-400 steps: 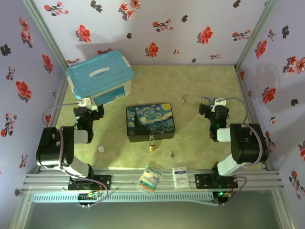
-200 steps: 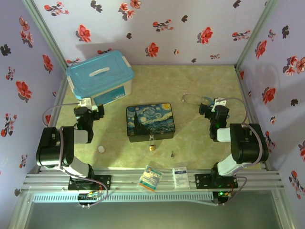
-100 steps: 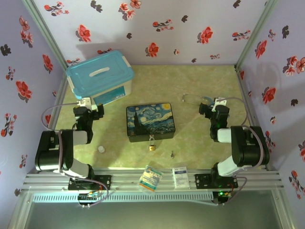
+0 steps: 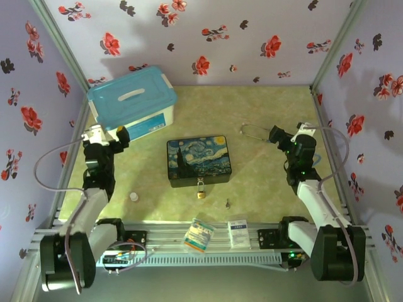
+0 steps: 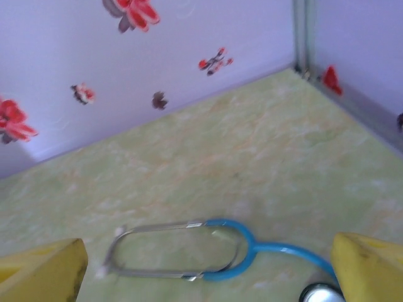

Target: Unlock a padlock with a key

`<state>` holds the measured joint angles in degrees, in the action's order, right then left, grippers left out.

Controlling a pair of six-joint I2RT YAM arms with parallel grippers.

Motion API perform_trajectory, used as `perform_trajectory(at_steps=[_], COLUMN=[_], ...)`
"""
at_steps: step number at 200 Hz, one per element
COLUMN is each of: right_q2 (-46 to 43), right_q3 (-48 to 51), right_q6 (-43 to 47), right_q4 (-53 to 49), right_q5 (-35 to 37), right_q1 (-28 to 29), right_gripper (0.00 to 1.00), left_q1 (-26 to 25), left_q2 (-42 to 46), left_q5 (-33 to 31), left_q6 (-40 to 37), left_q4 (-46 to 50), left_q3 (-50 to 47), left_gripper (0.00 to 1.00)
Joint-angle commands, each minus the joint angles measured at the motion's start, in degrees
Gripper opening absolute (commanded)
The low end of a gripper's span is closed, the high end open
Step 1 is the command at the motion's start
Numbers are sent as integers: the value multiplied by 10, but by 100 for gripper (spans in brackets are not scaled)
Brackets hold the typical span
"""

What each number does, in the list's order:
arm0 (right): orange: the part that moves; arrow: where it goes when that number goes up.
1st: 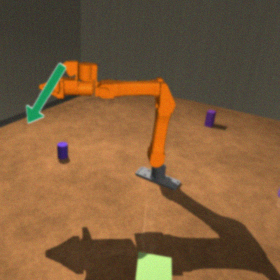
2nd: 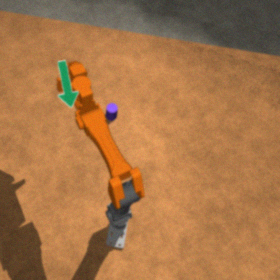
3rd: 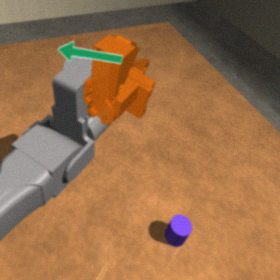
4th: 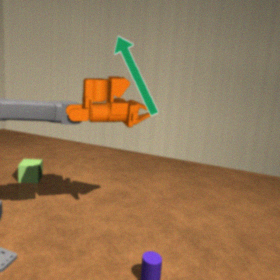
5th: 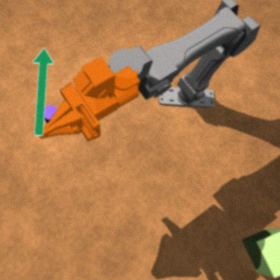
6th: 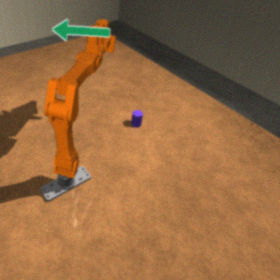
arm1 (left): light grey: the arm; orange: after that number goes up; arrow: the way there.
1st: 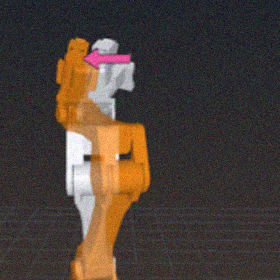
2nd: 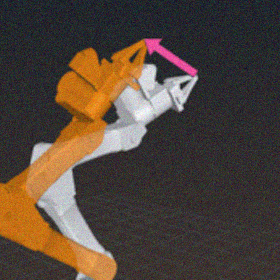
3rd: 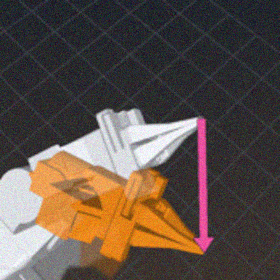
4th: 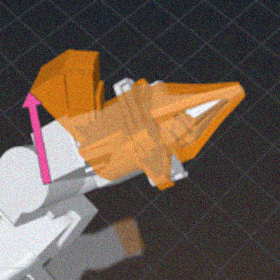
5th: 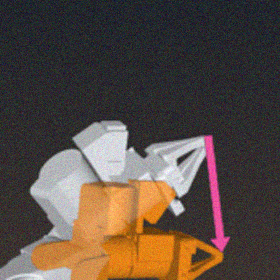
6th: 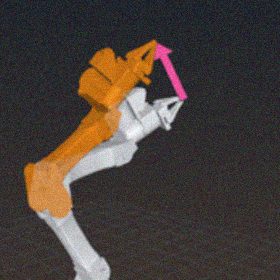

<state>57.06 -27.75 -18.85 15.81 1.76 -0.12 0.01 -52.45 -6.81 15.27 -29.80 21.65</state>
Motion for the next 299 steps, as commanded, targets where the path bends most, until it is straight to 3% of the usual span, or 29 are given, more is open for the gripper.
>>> perform_trajectory(at_steps=[1, 12, 25, 52, 86, 119, 158, 189, 233, 259, 299], right_q2=[-12, -16, -23, -45, -75, -100, -147, -160, -119, -67, 20], right_q3=[-13, -13, -18, -23, -9, 5, 37, 56, 82, 74, 45], right_q6=[-62, -83, -98, -89, -96, -133, -181, -218, -293, -316, -327], right_q4=[-101, -120, -157, -236, -300, -343, -388, -420, -369, -347, -333], right_q5=[-123, -157, -177, -184, -151, -117, -60, -31, 10, 59, 95], right_q1=[-3, -1, 1, 21, 105, 204, 328, 399, 514, 589, 649], right_gripper=[99, 99, 99, 99, 98, 95, 91, 81, 70, 68, 59], left_q1=[4, 6, 5, 0, -81, -215, -323, -388, -454, -517, -584], left_q2=[69, 99, 125, 148, 161, 162, 199, 257, 238, 186, 84], left_q5=[41, 64, 93, 184, 216, 181, 151, 92, 93, 62, 18], left_q6=[148, 184, 221, 235, 228, 229, 277, 296, 339, 356, 369], left_q4=[24, 34, 128, 243, 350, 423, 485, 540, 492, 425, 316], left_q3=[-40, -42, -20, 21, 55, 62, 48, 47, 27, 11, 3], left_gripper=[100, 100, 100, 100, 100, 100, 100, 99, 94, 93, 93])
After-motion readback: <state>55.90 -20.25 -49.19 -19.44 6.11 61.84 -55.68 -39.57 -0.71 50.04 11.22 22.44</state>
